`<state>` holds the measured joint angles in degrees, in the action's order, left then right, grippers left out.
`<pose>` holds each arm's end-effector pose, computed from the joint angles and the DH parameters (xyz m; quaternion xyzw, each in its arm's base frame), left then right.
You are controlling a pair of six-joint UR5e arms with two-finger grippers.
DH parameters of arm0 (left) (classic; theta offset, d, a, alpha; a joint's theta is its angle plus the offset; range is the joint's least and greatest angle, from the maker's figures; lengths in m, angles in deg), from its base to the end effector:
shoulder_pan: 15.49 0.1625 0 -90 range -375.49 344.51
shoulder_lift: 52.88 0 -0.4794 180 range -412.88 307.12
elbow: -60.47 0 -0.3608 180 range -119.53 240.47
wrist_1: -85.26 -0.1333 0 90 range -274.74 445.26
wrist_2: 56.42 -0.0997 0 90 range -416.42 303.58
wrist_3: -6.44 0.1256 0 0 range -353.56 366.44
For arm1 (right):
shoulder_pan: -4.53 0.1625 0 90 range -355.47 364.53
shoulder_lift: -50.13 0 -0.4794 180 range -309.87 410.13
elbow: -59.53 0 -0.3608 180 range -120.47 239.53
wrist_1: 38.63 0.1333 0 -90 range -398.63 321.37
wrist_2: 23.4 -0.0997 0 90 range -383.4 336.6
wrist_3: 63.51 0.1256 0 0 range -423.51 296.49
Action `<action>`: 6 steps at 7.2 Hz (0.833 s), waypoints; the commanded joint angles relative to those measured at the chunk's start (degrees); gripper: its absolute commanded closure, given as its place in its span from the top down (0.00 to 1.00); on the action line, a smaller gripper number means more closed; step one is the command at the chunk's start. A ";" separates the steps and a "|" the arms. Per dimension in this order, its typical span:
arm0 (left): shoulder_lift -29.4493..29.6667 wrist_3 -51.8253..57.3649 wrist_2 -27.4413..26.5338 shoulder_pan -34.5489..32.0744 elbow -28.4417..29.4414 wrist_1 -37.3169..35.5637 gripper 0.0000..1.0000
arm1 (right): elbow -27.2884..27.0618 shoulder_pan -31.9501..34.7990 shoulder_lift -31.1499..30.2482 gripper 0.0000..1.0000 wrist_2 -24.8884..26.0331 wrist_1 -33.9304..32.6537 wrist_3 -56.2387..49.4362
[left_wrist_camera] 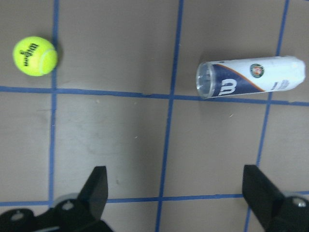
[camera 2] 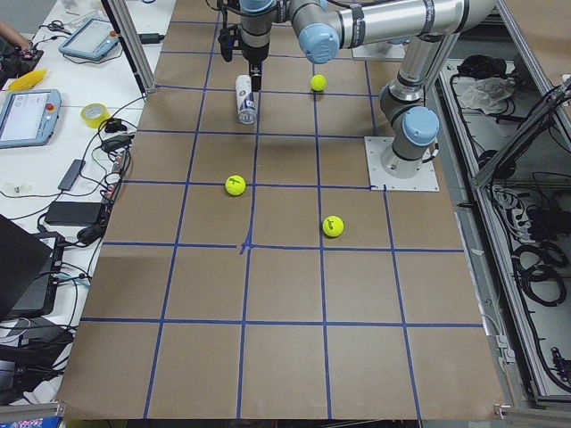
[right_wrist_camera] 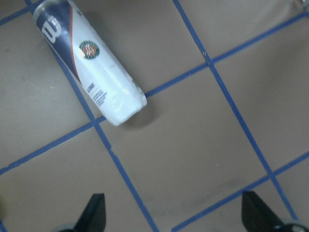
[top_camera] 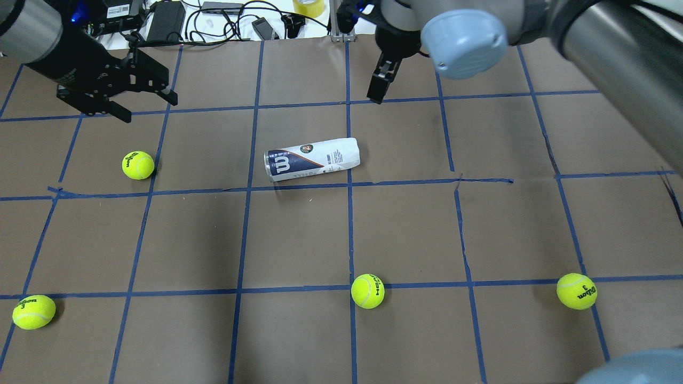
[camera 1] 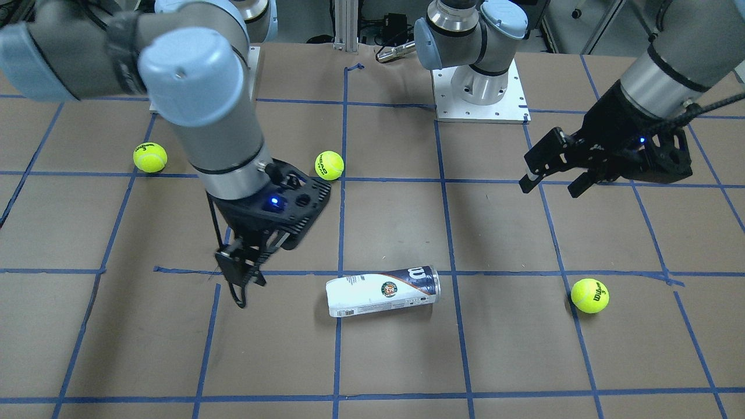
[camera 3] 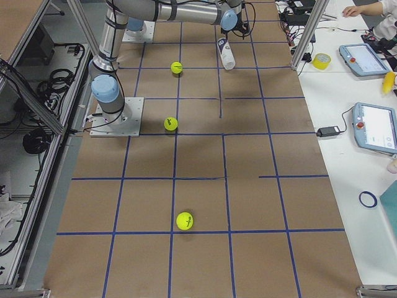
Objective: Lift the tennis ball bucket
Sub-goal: 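Reach the left gripper to the can's open end while the right arm withdraws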
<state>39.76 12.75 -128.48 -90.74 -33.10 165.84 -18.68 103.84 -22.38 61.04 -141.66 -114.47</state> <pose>-0.0423 -0.5147 0.4886 0.0683 -0.9850 0.0557 0.1482 0.2435 -0.5863 0.4726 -0.5031 0.8605 -0.0769 0.0225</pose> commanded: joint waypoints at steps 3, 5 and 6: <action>9.04 -5.87 10.62 -0.42 -5.57 -14.39 1.00 | -0.89 -5.45 -10.10 1.00 4.32 16.25 18.74; 14.74 -6.05 13.84 -0.86 -8.80 -22.17 1.00 | -0.98 -6.14 -12.29 1.00 4.42 14.88 28.32; 16.42 -7.62 16.66 -1.65 -9.96 -23.35 1.00 | -0.98 -6.15 -13.00 1.00 4.51 14.70 35.94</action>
<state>53.66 6.36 -114.91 -91.66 -41.39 145.21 -19.60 97.89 -34.25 65.39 -126.61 -86.70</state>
